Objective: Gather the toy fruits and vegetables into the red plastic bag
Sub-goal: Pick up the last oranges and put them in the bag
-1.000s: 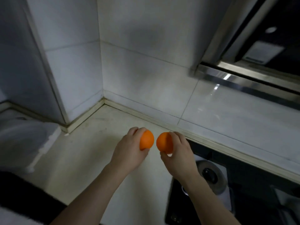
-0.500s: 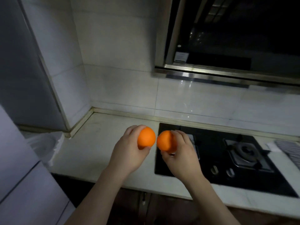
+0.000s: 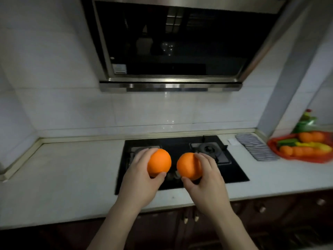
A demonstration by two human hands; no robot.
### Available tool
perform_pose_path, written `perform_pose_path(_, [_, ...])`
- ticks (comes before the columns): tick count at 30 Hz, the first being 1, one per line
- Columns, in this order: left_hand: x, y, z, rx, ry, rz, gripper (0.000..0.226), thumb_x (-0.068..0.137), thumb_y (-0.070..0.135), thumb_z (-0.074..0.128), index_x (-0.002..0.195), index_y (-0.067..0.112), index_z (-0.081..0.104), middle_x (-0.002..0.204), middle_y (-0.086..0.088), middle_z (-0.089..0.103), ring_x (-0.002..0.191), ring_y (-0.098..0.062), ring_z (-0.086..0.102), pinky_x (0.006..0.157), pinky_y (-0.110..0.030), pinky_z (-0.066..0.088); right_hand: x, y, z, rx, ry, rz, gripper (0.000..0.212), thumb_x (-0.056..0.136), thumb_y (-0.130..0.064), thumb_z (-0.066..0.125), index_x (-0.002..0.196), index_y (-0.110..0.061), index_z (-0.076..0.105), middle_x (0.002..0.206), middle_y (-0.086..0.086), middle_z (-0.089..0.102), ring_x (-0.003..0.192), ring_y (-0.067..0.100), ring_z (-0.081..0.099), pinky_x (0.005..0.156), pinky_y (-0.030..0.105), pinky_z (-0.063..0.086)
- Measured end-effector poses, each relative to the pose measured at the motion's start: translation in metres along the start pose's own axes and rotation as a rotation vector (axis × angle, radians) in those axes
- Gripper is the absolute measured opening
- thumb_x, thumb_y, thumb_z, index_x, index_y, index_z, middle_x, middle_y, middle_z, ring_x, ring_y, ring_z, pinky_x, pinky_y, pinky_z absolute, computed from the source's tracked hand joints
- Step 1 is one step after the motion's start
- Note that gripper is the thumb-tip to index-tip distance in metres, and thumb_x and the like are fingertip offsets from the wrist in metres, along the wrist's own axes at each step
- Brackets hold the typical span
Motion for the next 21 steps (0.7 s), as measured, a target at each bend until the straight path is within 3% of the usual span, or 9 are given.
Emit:
perform_pose_path(4, [-0.003, 0.056, 0.072, -0.066, -0.056, 0.016, 0.069, 0.078, 0.032, 0.078, 0.135, 0.044, 0.041, 0.141, 0.02, 0.037, 0.119, -0.008, 0.047, 0.094, -0.031, 0.048, -0.014, 0.07, -0.065, -0.004, 0.038, 0.076, 0.073, 0.076, -0.035, 0.075, 0.138, -0.029, 0.037, 0.139, -0.014, 0.035, 0.123, 0.01, 0.041, 0.093, 0.027, 0.045])
perform_pose_path(9, [-0.008, 0.125, 0.152, -0.125, -0.158, 0.074, 0.067, 0.08, 0.031, 0.077, 0.136, 0.042, 0.041, 0.14, 0.019, 0.037, 0.116, -0.008, 0.048, 0.094, -0.034, 0.05, -0.035, 0.145, -0.136, -0.024, 0.12, 0.186, 0.071, 0.074, -0.033, 0.077, 0.135, -0.026, 0.042, 0.135, -0.011, 0.04, 0.121, 0.008, 0.043, 0.091, 0.02, 0.037])
perform_pose_path(12, [-0.011, 0.161, 0.196, -0.142, -0.236, 0.109, 0.068, 0.08, 0.032, 0.076, 0.137, 0.043, 0.04, 0.141, 0.019, 0.036, 0.117, -0.01, 0.049, 0.094, -0.034, 0.05, -0.049, 0.181, -0.173, -0.04, 0.164, 0.261, 0.072, 0.074, -0.034, 0.077, 0.136, -0.025, 0.042, 0.135, -0.01, 0.04, 0.121, 0.01, 0.044, 0.091, 0.023, 0.039])
perform_pose_path(18, [-0.012, 0.22, 0.273, -0.202, -0.359, 0.206, 0.065, 0.079, 0.031, 0.077, 0.133, 0.043, 0.042, 0.13, 0.025, 0.036, 0.11, -0.003, 0.047, 0.085, -0.017, 0.044, -0.072, 0.239, -0.23, -0.069, 0.277, 0.404, 0.072, 0.07, -0.033, 0.079, 0.133, -0.024, 0.046, 0.131, -0.009, 0.044, 0.117, 0.01, 0.047, 0.09, 0.02, 0.036])
perform_pose_path(21, [-0.01, 0.24, 0.308, -0.244, -0.413, 0.228, 0.064, 0.078, 0.032, 0.078, 0.132, 0.043, 0.043, 0.126, 0.027, 0.037, 0.11, -0.002, 0.047, 0.089, -0.024, 0.047, -0.077, 0.262, -0.252, -0.094, 0.309, 0.453, 0.072, 0.07, -0.035, 0.079, 0.133, -0.026, 0.045, 0.131, -0.01, 0.044, 0.111, 0.002, 0.044, 0.087, 0.018, 0.035])
Point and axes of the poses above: each hand's wrist, its own x-axis towards the middle knuckle, its own z-axis out of the palm, y = z × x, the point moved 7 cm from there along x, towards the middle knuckle
